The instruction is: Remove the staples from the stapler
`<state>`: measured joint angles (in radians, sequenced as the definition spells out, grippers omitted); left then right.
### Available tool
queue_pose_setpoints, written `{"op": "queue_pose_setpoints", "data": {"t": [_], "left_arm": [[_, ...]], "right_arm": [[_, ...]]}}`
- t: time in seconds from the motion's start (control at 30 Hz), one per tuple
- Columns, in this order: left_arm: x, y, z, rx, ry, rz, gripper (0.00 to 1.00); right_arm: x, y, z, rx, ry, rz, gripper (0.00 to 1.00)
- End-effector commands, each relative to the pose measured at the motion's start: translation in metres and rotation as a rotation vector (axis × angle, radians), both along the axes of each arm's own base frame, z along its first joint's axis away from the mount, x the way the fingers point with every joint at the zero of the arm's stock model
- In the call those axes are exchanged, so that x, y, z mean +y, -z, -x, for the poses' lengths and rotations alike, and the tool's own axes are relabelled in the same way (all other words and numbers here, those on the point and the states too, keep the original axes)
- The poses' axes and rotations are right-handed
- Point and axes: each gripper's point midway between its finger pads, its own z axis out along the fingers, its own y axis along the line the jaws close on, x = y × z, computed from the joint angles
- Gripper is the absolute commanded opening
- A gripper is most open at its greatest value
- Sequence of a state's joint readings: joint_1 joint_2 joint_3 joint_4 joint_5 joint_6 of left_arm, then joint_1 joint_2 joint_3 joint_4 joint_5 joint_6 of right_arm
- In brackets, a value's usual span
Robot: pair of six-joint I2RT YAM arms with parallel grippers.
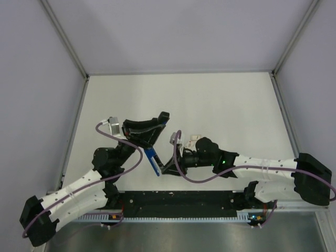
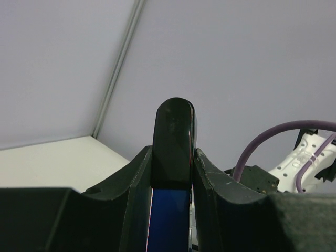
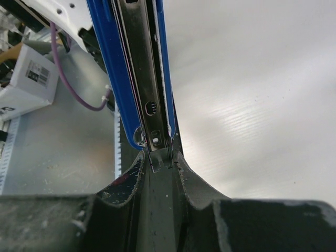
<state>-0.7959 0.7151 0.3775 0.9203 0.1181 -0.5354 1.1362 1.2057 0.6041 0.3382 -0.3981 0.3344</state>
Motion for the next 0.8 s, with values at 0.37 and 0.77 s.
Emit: {"op": "queue_pose_setpoints", "data": {"t": [0.37,0.77], "left_arm": [[0.039,-0.07,0.0,-0.196,-0.137,0.312,0.0],[0.036,-0.085,-0.003,-0.28,-0.217,0.346,0.0]], "right_arm": [[0.032,-0.12,0.035,0.001,-0.116,-0.394,0.0],[0.049,-0.147,0.055,0.052,-0.176,-0.475,0.0]]}}
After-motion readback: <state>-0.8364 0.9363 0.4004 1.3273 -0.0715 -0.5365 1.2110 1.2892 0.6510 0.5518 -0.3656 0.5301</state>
